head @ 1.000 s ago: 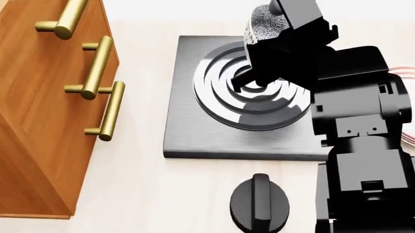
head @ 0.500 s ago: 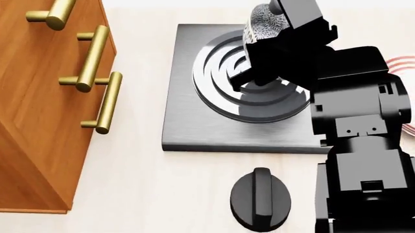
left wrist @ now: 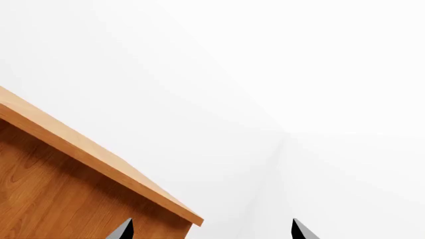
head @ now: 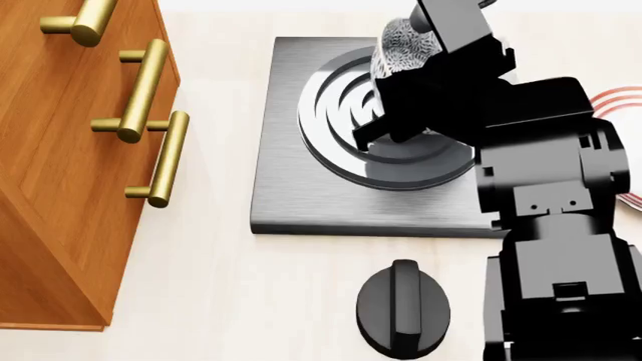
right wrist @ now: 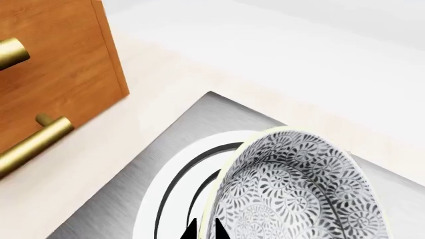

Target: Put the bowl on the stove.

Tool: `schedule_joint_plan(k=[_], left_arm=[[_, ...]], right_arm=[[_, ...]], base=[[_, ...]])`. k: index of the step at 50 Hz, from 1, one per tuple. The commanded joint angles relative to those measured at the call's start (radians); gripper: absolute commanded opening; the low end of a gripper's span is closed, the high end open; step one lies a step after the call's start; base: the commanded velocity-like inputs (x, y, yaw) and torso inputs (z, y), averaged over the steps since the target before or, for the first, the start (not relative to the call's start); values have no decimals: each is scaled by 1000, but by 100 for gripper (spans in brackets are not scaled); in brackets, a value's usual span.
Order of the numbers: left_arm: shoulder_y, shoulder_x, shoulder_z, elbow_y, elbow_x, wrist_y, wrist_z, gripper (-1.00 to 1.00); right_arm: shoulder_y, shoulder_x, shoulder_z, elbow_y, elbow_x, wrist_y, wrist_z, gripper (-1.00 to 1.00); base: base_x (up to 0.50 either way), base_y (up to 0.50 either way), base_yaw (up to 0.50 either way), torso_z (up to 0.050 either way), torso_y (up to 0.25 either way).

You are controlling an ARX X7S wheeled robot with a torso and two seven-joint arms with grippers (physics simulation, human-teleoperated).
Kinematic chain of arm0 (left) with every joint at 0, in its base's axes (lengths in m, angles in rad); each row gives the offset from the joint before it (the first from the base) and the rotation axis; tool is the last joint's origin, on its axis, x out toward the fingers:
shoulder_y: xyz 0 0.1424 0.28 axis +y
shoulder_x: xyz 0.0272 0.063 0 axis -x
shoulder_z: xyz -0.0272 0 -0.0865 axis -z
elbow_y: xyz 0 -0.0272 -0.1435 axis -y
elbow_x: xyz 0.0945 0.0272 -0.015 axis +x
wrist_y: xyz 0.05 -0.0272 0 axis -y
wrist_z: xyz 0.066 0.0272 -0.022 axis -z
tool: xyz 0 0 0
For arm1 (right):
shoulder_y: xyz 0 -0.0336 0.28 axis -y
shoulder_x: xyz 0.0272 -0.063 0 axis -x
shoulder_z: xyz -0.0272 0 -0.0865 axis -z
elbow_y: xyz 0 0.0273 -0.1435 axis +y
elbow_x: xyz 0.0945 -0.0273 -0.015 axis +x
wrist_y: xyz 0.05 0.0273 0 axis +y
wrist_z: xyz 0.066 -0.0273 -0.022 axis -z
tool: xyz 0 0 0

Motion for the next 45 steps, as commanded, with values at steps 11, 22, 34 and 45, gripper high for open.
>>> schedule_joint_plan(k=[11,22,34,45], left_arm=[[-3,27,-32,-10,27,4,3,100],[-1,27,-31,-9,27,7,3,100],[-1,22,-28,-11,21,5,-2,100],[-3,19,-27,-13,17,8,-2,100]], right_arm=[[-10,-23,22,0,-8,10,-32,-100],[-11,-25,26,0,-8,7,-26,-100],[-9,-24,34,0,-7,0,-18,100],[-5,-28,54,0,0,4,-50,100]], base=[[0,0,0,0,0],[0,0,0,0,0],[0,0,0,0,0],[0,0,0,0,0]])
